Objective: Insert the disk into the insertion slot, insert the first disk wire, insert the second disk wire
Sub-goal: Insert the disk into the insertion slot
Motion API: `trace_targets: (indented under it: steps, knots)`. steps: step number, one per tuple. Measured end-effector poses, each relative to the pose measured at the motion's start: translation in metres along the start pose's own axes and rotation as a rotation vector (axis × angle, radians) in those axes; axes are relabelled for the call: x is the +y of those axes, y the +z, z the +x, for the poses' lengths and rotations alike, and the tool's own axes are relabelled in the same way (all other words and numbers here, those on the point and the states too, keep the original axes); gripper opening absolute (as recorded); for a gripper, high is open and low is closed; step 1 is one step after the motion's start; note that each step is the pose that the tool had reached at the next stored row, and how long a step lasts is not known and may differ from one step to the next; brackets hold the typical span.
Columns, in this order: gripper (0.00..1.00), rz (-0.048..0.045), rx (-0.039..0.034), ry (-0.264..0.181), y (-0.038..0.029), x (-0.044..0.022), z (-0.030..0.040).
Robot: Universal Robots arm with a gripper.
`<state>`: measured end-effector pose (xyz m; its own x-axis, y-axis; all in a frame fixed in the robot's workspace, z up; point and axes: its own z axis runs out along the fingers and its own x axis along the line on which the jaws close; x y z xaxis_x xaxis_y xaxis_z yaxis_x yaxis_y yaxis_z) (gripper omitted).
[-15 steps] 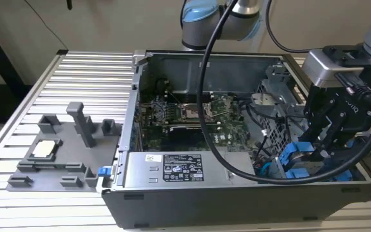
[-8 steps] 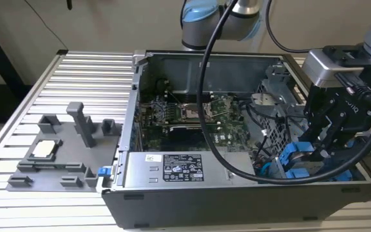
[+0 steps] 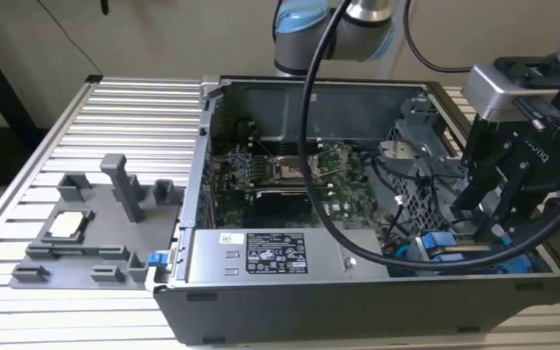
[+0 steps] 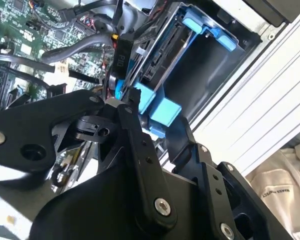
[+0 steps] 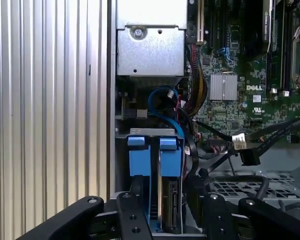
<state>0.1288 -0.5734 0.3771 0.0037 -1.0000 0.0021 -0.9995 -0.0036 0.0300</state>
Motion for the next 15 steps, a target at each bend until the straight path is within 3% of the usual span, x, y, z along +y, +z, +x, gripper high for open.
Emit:
trace_targets:
  steps: [4,5,6,13,15]
  knots:
    - [0.49,0.0000,-0.0002,0.000,-0.0180,0.0006,0.0000]
    - [0.49,0.0005,-0.0002,0.000,-0.0203,0.0006,0.0000]
    - [0.49,0.0076,-0.0006,0.000,-0.0201,0.0008,0.0001]
    - [0.49,0.1330,-0.0119,0.000,-0.0203,0.0024,-0.0013]
    - [0.49,0.1548,-0.0192,-0.002,-0.0202,0.0026,-0.0022]
